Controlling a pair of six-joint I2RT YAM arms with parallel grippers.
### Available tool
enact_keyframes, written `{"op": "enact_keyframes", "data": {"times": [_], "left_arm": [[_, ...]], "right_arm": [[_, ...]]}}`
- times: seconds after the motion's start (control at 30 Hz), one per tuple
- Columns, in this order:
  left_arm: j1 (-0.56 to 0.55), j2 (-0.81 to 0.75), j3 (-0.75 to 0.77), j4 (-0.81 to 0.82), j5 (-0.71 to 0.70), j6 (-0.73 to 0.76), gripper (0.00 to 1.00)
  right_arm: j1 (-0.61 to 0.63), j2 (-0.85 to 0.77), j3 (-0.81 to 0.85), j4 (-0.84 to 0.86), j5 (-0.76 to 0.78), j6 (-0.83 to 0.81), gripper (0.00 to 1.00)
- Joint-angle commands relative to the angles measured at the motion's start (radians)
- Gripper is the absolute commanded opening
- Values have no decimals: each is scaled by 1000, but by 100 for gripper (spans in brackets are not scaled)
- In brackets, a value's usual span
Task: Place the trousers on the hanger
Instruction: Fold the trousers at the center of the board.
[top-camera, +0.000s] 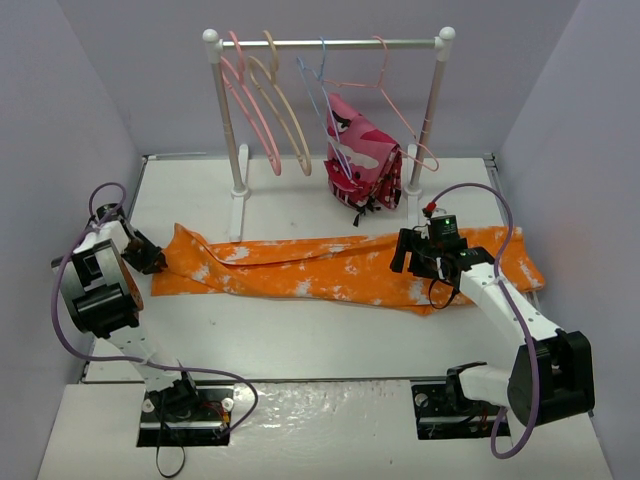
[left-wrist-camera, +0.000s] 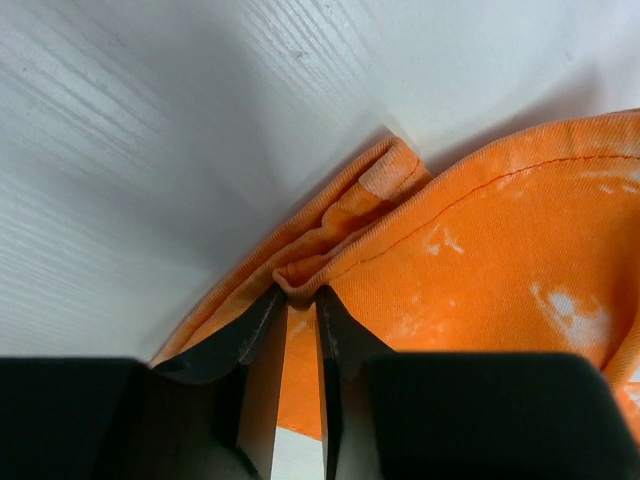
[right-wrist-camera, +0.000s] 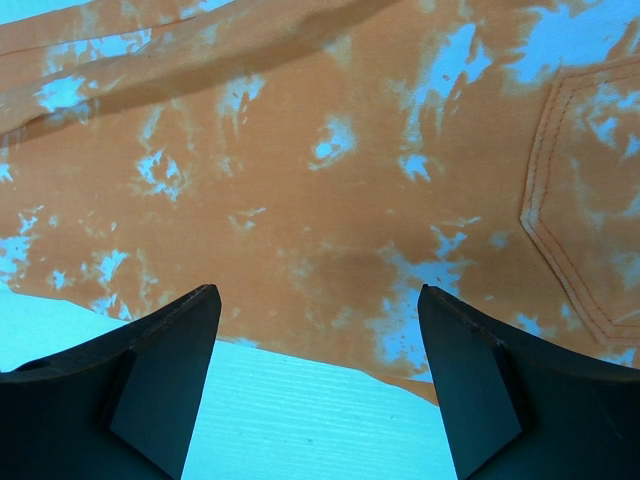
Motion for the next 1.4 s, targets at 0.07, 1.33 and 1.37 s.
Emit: {"op": "enact_keyframes", "data": {"times": [0.07,1.33,1.37], "left_arm": [[-6,15,71,-4,-5,16,1],[-106,-413,-119,12,-128,77,41],[-120,-418,-128,31,-138,73,41]], "right_arm": [[9,-26,-5,37,-4,-9,77],[72,45,62,56,115,-2,72],[75,64,72,61,136,3,70]]}}
